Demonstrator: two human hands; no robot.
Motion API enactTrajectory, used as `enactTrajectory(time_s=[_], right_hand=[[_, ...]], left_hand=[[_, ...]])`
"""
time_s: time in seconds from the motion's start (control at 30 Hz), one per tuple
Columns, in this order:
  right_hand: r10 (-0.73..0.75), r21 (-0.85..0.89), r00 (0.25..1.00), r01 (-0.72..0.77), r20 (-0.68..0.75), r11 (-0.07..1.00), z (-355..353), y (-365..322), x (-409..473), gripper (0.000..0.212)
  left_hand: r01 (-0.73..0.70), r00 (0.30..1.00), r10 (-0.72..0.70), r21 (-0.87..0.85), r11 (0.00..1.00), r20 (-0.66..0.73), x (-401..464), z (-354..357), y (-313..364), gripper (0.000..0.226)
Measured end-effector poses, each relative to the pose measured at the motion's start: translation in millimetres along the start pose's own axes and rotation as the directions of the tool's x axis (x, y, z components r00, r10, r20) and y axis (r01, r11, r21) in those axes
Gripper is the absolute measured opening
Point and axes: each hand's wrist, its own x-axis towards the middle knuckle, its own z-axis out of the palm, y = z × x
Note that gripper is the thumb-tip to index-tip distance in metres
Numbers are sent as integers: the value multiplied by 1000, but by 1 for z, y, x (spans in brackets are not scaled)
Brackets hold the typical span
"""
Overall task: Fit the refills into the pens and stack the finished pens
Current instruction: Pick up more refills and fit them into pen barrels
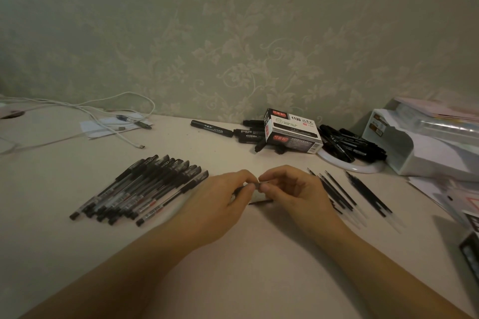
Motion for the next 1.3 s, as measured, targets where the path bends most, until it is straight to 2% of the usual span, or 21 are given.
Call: enactTrajectory(time_s=[0.3,0.47,0.6,0.8,1.03,1.2,1.3], right_hand=[[29,-39,1000,-29,0,999,0,0,-1,6],[-41,-237,999,45,22,971,2,-1,-3,29],[-89,-284,996,89,12,955,4,1,-2,47],[-85,-345,995,98,53,933,3,-1,-2,7],[-108,-314,993,118,50,942,5,-4,-1,41],[-82,-326,995,97,60,940,3,-3,-1,13],[-99,-317,992,118,76,941,3,-4,-1,21]], left_hand=[[-30,1000,30,51,998,1,1,-2,4,21],[-47,999,47,56,997,0,0,0,5,22],[-52,999,51,68,996,17,1,1,5,23],[-49,999,50,59,997,-5,2,1,1,20],[-84,996,84,98,992,-5,3,4,0,20],[-79,995,84,91,993,-56,4,1,-3,18],[-104,993,109,99,990,-47,4,1,-2,20]])
